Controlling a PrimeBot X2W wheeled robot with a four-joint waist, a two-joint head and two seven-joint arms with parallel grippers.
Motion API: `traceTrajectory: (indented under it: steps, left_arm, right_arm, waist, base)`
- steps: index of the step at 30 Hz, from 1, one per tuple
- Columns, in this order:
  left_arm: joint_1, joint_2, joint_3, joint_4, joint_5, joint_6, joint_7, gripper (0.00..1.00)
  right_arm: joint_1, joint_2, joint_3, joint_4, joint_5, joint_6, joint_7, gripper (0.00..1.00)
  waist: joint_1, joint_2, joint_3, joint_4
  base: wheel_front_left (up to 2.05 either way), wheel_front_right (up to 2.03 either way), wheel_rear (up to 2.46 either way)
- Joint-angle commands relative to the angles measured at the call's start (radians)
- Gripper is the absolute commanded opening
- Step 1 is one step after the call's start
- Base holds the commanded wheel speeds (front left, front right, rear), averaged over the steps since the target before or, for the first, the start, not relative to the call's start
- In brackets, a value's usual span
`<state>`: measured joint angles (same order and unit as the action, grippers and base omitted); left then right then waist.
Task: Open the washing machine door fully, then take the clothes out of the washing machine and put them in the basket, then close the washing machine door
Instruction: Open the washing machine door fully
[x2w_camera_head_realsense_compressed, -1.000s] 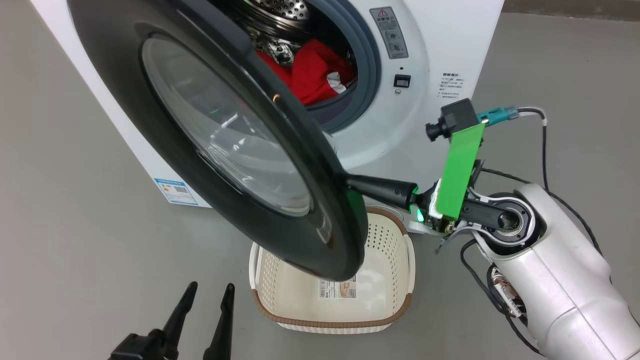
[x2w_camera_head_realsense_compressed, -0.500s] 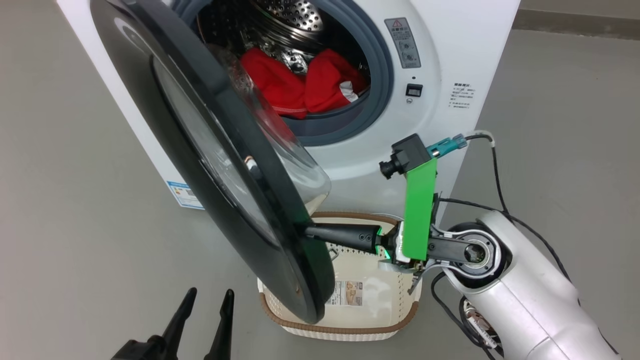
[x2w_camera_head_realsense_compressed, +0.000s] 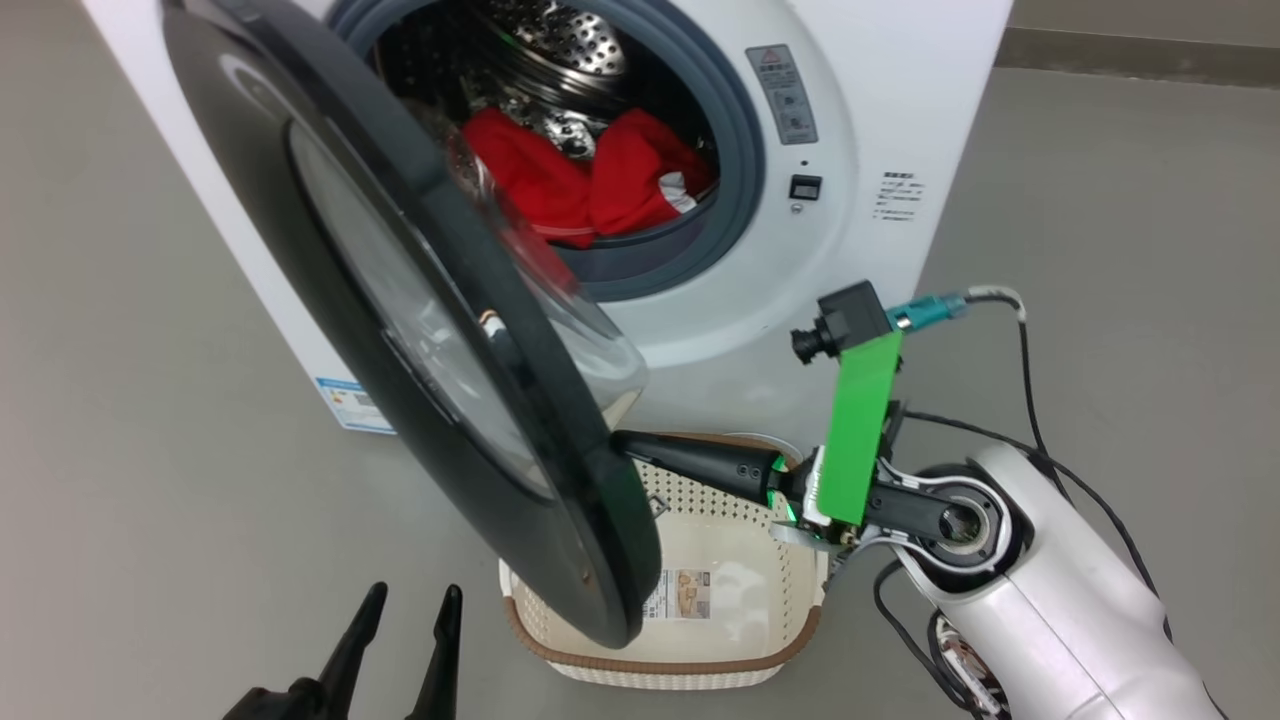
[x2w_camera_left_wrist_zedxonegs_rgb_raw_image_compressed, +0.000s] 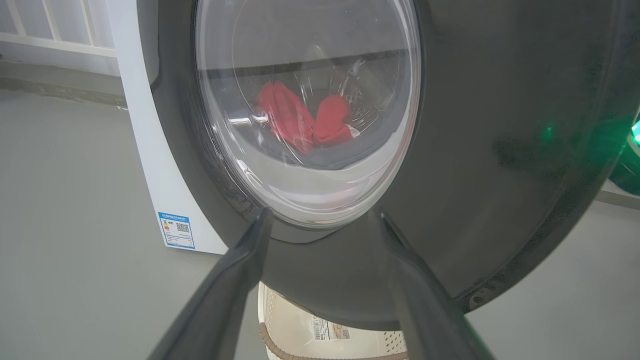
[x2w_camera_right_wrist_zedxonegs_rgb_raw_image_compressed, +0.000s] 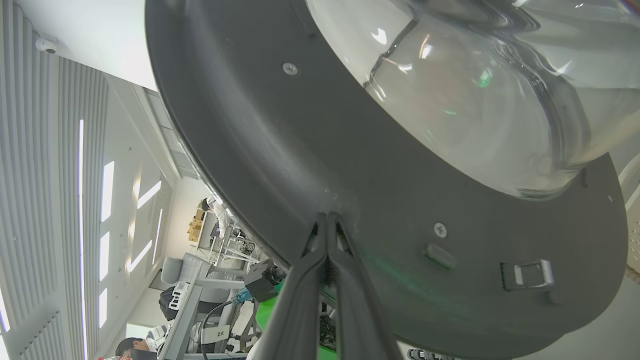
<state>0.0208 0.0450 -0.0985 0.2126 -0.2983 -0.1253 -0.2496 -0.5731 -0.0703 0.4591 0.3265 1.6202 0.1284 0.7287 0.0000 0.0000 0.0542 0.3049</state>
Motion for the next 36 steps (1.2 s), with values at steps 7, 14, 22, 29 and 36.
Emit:
traceTrajectory:
  steps: [7, 14, 22, 29, 36]
  left_arm:
    - [-0.006, 0.005, 0.045, -0.020, 0.020, -0.005, -0.012, 1.00]
    - [0.013, 0.007, 0.059, -0.028, 0.022, -0.005, -0.012, 1.00]
    - [0.031, 0.007, 0.065, -0.030, 0.025, -0.005, -0.012, 1.00]
    - [0.034, 0.007, 0.072, -0.033, 0.021, -0.005, -0.012, 1.00]
    - [0.035, 0.006, 0.078, -0.032, 0.020, -0.005, -0.012, 1.00]
  right_arm:
    - [0.076, -0.010, -0.048, -0.022, -0.026, 0.002, -0.063, 0.99]
    - [0.196, -0.054, -0.102, -0.028, -0.041, 0.002, -0.133, 1.00]
    - [0.328, -0.094, -0.141, -0.036, -0.055, 0.002, -0.200, 1.00]
    - [0.438, -0.128, -0.180, -0.056, -0.079, 0.002, -0.287, 1.00]
    - [0.501, -0.157, -0.195, -0.051, -0.186, 0.002, -0.473, 1.00]
  waist:
    - [0.0000, 0.0000, -0.014, -0.046]
    - [0.0000, 0.0000, -0.032, -0.081]
    - [0.0000, 0.0000, -0.046, -0.098]
    - [0.0000, 0.0000, -0.041, -0.113]
    - [0.0000, 0.0000, -0.037, -0.125]
  base:
    - [0.00, 0.00, 0.00]
    - [0.00, 0.00, 0.00]
    - [0.00, 0.00, 0.00]
    - [0.00, 0.00, 0.00]
    - [0.00, 0.00, 0.00]
